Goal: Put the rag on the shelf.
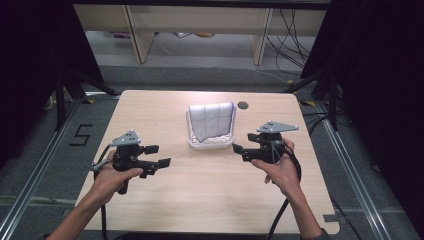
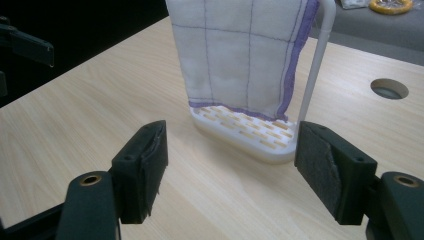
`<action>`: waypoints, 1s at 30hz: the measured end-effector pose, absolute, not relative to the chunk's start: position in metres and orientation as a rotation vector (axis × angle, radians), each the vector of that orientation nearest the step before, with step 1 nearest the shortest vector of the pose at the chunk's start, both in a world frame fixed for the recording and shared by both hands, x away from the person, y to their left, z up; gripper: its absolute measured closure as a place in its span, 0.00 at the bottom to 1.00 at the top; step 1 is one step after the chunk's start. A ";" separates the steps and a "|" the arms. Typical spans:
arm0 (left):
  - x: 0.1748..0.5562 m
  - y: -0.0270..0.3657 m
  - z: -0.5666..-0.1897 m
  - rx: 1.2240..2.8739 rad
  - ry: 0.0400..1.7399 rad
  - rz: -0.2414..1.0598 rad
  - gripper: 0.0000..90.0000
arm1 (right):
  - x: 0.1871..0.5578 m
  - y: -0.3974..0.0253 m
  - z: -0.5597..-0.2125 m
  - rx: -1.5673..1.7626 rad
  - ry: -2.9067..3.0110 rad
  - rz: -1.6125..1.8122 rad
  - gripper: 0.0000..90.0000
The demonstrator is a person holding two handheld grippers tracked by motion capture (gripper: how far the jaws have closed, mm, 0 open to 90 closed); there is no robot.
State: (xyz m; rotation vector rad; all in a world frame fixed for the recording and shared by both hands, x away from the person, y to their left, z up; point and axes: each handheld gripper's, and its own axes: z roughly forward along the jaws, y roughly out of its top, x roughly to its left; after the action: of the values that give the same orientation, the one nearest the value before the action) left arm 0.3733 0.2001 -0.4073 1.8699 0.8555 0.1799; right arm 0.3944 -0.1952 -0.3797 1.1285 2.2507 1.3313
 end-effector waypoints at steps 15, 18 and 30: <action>0.357 0.204 -0.427 1.900 0.862 0.160 0.29 | 0.377 -0.195 -0.401 1.138 2.278 1.333 0.33; 0.355 0.205 -0.431 1.893 0.857 0.150 0.29 | 0.372 -0.195 -0.408 1.113 2.275 1.330 0.33; 0.336 0.205 -0.447 1.934 0.845 0.177 0.29 | 0.352 -0.190 -0.435 1.132 2.322 1.341 0.33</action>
State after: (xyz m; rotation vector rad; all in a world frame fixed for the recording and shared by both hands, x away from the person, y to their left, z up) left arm 0.3363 0.2052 -0.4467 1.9341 0.8451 0.1769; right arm 0.3515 -0.1901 -0.4354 1.1321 2.3222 1.3408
